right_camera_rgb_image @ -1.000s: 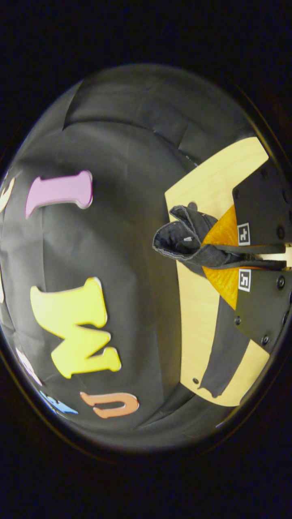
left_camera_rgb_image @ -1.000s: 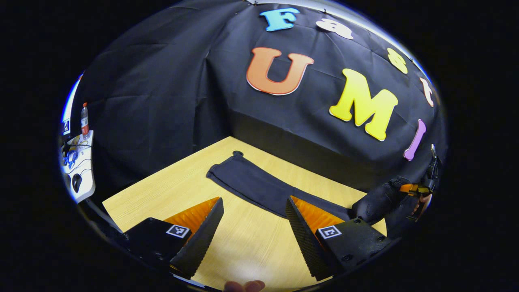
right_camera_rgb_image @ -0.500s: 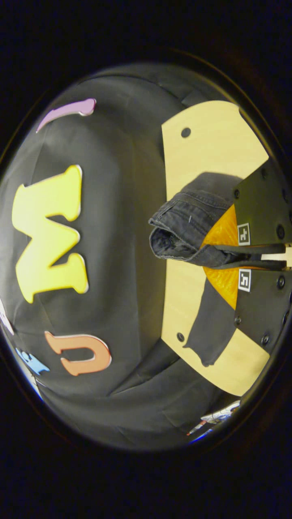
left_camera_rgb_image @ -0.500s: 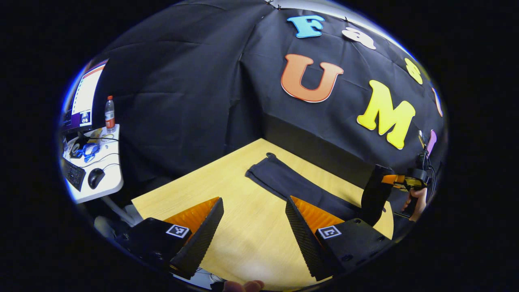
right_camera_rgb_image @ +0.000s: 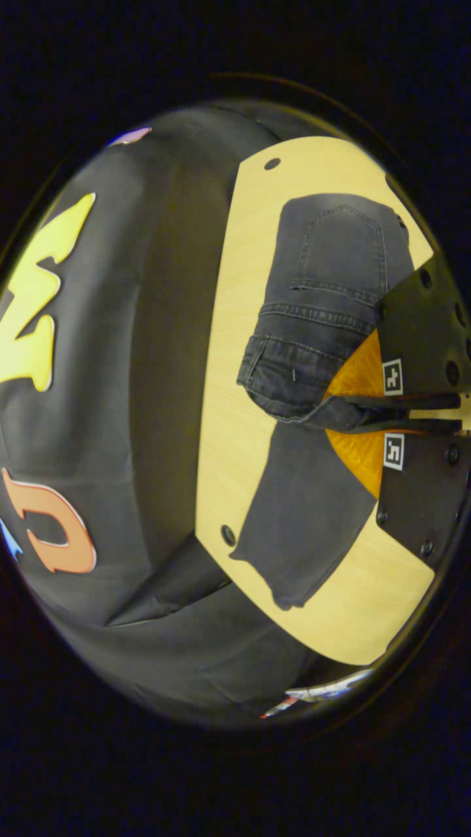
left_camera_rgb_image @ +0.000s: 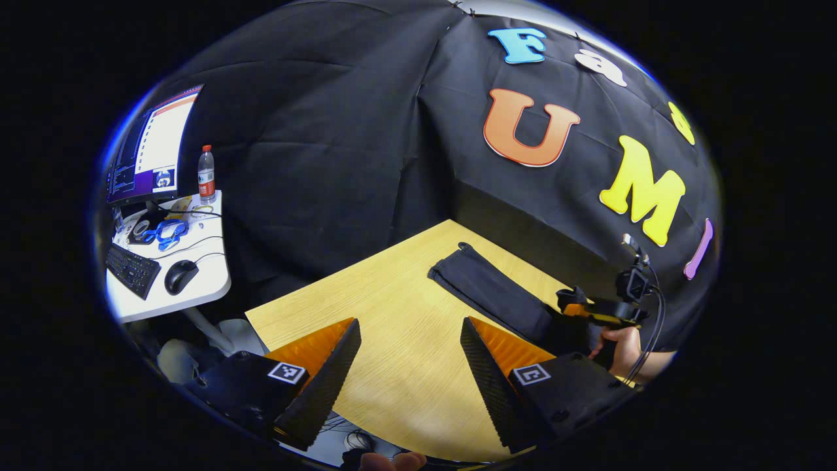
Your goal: Grasp the waist and the cuffs of the jeans and fold them to make the two legs overlap; first hold the waist and fold one-third of the jeans toward the cuffs, then hold the cuffs and fold the remaining one-third in the same direction to finish folding.
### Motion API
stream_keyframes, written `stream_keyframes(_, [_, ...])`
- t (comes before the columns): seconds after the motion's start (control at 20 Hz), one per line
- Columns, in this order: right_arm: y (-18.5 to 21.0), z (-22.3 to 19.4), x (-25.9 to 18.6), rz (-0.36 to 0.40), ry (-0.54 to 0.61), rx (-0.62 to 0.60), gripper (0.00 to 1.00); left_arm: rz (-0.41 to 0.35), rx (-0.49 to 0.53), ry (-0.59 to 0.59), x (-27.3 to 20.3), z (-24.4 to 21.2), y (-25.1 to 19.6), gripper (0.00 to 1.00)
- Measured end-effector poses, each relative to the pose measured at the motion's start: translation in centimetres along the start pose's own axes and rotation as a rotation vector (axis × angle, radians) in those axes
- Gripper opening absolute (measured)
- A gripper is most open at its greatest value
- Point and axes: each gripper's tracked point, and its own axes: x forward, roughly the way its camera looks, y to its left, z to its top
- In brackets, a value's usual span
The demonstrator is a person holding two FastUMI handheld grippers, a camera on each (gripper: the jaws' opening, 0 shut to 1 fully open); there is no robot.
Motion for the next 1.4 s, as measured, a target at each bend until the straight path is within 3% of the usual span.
stream_keyframes(0.25, [1.2, -2.3, 1.5, -0.009, 0.02, -0.109, 0.06, -0.025, 0.004, 0.021, 0.4, -0.5, -1.0, 0.99])
stream_keyframes(0.35, [1.3, -2.2, 1.3, 0.007, 0.008, -0.155, 0.11, -0.039, 0.008, 0.03, 0.7, -0.6, -1.5, 0.99])
stream_keyframes(0.55, [2.8, -1.8, 0.1, 0.12, 0.008, -0.094, 0.31, -0.061, 0.002, 0.045, 2.4, -0.2, -2.2, 0.99])
stream_keyframes(0.6, [2.9, -1.5, -1.0, 0.138, 0.004, -0.089, 0.55, -0.069, -0.003, 0.045, 3.0, 0.0, -2.4, 0.99])
stream_keyframes(0.8, [2.5, 0.2, -7.2, 0.192, -0.049, -0.106, 0.86, -0.117, -0.033, 0.034, 5.8, 1.4, -3.9, 0.99])
stream_keyframes(1.1, [-0.6, 3.0, -18.3, 0.223, -0.173, -0.114, 0.89, -0.162, -0.104, 0.052, 10.5, 2.1, -5.6, 0.99])
stream_keyframes(1.25, [-3.5, 3.1, -21.5, 0.209, -0.175, -0.089, 0.91, -0.2, -0.254, 0.156, 14.1, 0.8, -6.5, 0.99])
stream_keyframes(1.4, [-7.3, 3.0, -24.4, 0.165, -0.196, -0.058, 0.93, -0.225, -0.532, 0.27, 18.9, 0.7, -7.4, 0.99])
